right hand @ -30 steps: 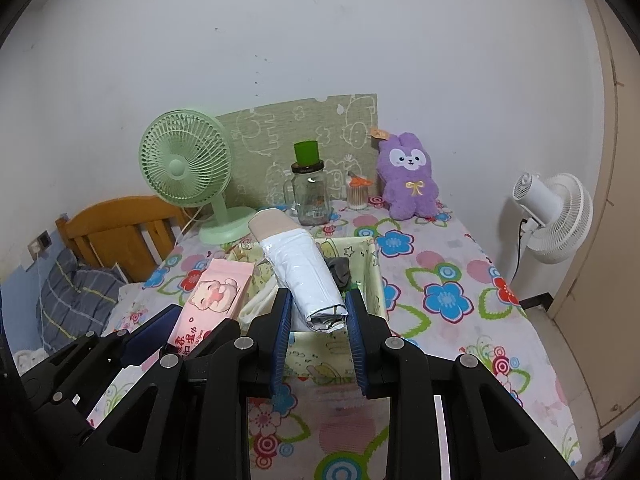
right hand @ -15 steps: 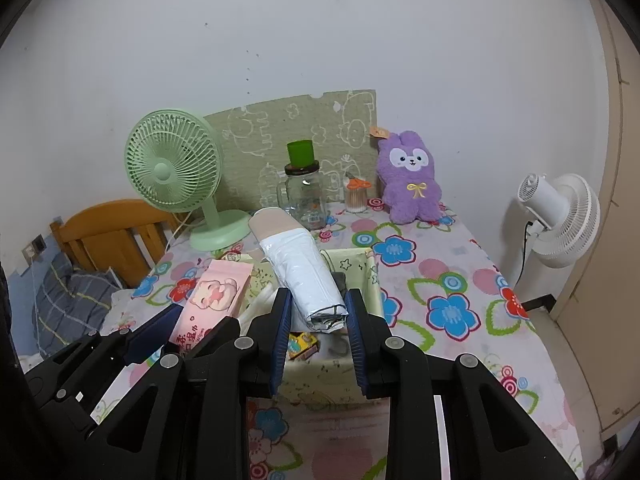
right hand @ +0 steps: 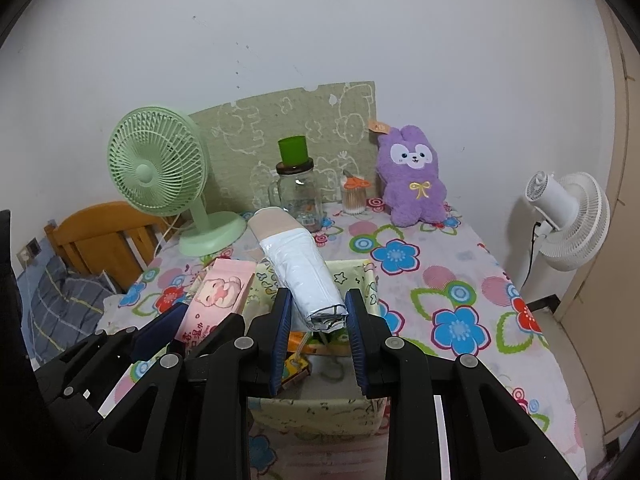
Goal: Organize soft objects
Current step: 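Lower the wipes pack and towel into the basket and open both tools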
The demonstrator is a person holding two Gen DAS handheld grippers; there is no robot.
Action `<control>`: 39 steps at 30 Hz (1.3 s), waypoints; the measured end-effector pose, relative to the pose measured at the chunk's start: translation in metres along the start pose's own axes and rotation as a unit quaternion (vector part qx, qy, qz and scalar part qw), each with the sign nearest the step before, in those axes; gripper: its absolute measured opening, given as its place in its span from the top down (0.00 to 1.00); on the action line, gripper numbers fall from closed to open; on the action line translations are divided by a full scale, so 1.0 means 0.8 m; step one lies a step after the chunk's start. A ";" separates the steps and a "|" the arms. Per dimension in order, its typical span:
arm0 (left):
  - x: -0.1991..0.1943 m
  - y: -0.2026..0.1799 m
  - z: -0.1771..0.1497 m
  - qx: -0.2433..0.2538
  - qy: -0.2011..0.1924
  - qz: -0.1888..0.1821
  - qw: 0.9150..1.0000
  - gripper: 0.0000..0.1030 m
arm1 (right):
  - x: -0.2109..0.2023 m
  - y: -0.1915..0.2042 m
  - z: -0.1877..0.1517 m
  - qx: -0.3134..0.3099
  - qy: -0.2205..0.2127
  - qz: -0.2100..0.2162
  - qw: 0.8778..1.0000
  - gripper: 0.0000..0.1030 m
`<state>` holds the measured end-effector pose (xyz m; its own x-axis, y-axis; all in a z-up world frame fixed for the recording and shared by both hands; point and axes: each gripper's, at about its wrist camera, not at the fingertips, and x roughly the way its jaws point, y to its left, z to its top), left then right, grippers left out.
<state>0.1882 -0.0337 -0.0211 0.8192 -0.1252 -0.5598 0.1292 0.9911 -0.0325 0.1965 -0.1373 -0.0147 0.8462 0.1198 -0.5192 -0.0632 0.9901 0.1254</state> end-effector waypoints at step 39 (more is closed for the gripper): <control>0.050 0.024 -0.024 0.015 0.069 0.030 0.997 0.19 | 0.071 0.004 -0.029 -0.009 0.082 0.003 0.997 0.42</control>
<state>0.2125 -0.0187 -0.0602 0.7415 -0.0559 -0.6686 0.1007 0.9945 0.0284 0.2325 -0.1257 -0.0634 0.7479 0.1340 -0.6501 -0.0781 0.9904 0.1144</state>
